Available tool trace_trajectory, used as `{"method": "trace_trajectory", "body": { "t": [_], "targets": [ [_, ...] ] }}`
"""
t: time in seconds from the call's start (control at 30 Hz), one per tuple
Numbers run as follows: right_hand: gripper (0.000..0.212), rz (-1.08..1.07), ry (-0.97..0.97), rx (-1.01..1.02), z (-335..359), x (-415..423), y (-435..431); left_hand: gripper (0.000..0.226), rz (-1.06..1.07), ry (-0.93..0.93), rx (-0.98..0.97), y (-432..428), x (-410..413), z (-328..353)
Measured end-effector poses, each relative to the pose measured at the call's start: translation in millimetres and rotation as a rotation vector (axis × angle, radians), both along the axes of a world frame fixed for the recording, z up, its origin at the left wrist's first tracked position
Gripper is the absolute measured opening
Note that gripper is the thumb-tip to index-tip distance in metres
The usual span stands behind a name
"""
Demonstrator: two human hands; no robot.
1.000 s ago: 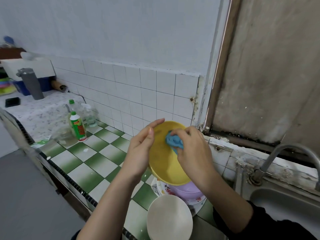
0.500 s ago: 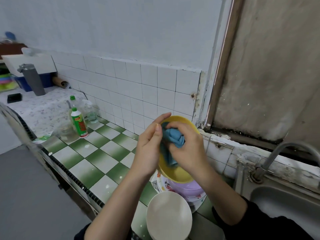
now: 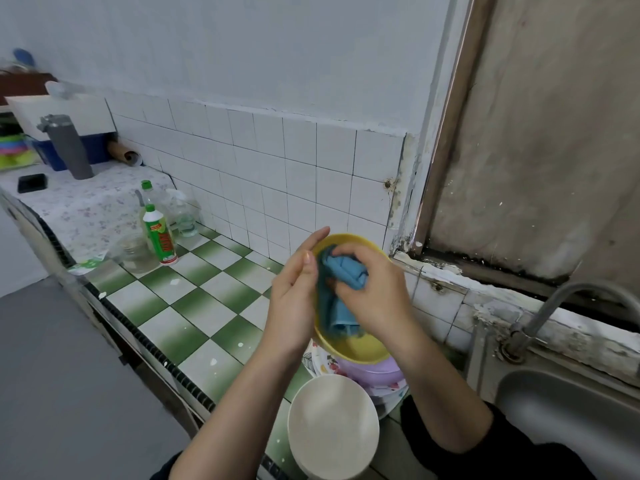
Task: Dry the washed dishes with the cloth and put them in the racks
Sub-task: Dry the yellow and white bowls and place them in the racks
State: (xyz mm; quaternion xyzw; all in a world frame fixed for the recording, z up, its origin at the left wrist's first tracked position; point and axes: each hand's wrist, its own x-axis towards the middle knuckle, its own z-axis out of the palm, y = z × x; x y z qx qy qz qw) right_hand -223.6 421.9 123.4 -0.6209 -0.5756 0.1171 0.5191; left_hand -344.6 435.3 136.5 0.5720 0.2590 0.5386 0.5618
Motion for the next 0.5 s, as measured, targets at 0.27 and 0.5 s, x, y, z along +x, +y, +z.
{"method": "trace_trajectory", "body": {
  "t": [0.27,0.5],
  "targets": [
    [0.037,0.204,0.689,-0.038,1.5,-16.9,-5.5,0.029,-0.028,-0.046,-0.097,3.2,3.7,-6.6],
    [0.032,0.319,0.72,-0.204,-1.9,-17.9,-4.3,0.031,0.0,0.002,-0.19,5.7,0.9,-15.9]
  ]
}}
